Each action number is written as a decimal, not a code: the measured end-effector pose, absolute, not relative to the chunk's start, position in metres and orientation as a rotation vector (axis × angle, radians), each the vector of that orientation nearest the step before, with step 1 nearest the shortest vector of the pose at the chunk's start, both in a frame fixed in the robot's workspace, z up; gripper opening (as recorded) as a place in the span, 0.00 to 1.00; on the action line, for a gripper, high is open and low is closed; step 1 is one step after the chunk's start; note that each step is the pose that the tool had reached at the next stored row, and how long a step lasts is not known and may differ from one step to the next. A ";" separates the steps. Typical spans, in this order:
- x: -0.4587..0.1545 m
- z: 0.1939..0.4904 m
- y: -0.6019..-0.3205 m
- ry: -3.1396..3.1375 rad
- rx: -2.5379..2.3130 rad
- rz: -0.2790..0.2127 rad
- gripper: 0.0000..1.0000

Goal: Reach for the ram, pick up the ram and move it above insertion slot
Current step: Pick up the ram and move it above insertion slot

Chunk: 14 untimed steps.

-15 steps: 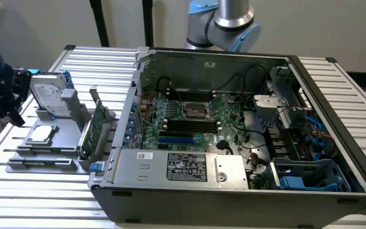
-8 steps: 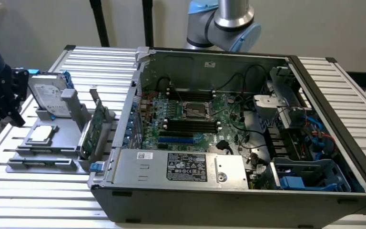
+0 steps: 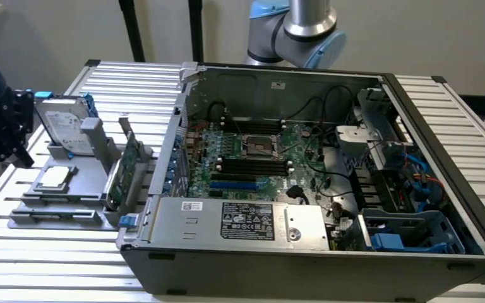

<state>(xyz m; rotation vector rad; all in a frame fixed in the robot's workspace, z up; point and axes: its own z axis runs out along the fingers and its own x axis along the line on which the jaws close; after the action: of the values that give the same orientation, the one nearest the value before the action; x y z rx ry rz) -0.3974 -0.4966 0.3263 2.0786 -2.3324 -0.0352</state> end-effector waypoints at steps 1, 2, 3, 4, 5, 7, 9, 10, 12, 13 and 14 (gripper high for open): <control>-0.397 0.326 -0.497 -2.314 2.100 -0.034 0.11; -0.397 0.326 -0.497 -2.295 2.121 -0.033 0.11; -0.397 0.326 -0.497 -2.277 2.142 -0.033 0.11; -0.397 0.326 -0.497 -2.266 2.153 -0.032 0.11; -0.397 0.326 -0.497 -2.264 2.154 -0.032 0.11; -0.397 0.326 -0.497 -2.264 2.155 -0.032 0.11; -0.397 0.326 -0.497 -2.264 2.154 -0.032 0.11; -0.397 0.326 -0.497 -2.264 2.154 -0.032 0.11; -0.397 0.326 -0.497 -2.264 2.154 -0.032 0.18; -0.397 0.326 -0.497 -2.264 2.154 -0.032 0.24; -0.397 0.326 -0.497 -2.264 2.154 -0.032 0.30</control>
<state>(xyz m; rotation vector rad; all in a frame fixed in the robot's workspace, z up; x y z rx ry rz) -0.3974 -0.4966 0.3261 2.1544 -2.2643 -0.0323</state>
